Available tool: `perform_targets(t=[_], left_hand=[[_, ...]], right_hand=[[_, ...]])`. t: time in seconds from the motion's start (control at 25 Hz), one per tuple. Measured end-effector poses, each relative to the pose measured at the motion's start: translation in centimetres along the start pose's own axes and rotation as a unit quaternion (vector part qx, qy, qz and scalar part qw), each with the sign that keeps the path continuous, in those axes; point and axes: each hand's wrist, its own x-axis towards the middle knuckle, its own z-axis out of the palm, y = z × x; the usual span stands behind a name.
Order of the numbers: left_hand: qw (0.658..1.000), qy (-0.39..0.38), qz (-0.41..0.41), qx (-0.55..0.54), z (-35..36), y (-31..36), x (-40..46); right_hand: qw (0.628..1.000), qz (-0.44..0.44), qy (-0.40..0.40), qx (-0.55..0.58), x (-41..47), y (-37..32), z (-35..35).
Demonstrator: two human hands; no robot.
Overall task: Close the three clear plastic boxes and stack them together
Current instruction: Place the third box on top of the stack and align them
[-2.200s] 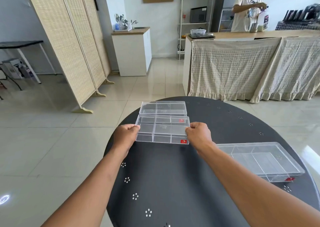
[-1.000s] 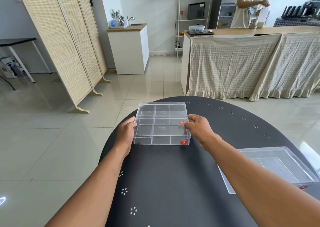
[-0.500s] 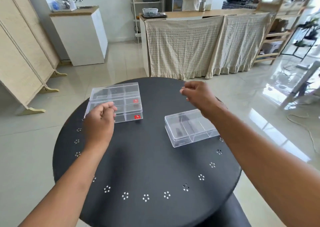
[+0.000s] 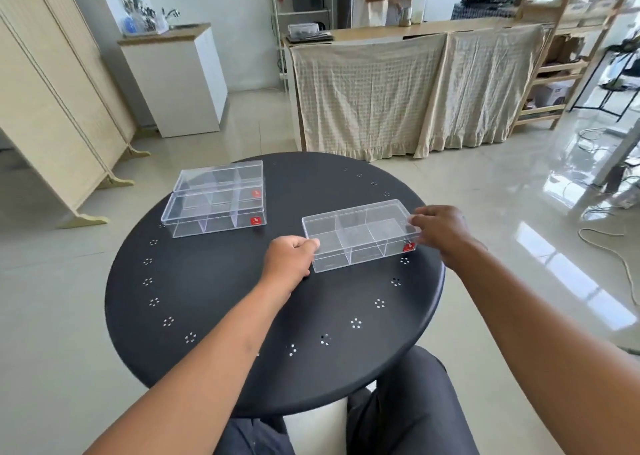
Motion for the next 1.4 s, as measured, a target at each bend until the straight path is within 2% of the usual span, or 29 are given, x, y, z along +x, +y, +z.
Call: perform_targets(t=[0.16,0.48,0.64,0.88,1.08,1.4], left_hand=[[0.999,0.04,-0.007,0.013,-1.9,-0.4,-0.5],[0.981,0.189,0.031,0.01,-15.0,-0.5,-1.0],[0.972,0.231,0.0,0.038,-19.4,-3.2,-0.9],[0.974,0.225,-0.04,0.003,-21.4,-7.9,1.6],[0.975,0.211,-0.054,-0.036,-21.7,-8.8,2.5],[0.978,0.201,-0.008,-0.049,-21.2,-9.2,3.2]], right_hand=[[0.999,-0.026,-0.022,0.015,-1.5,-0.3,2.6],[0.984,-0.081,-0.121,0.105,-6.9,-6.1,12.3],[0.979,-0.08,-0.165,0.09,-8.7,-6.3,18.0],[0.978,-0.06,-0.194,0.049,-9.1,-5.1,22.2],[0.978,-0.059,-0.195,0.034,-8.4,-5.1,23.4],[0.978,-0.074,-0.187,0.053,-7.8,-4.8,23.4]])
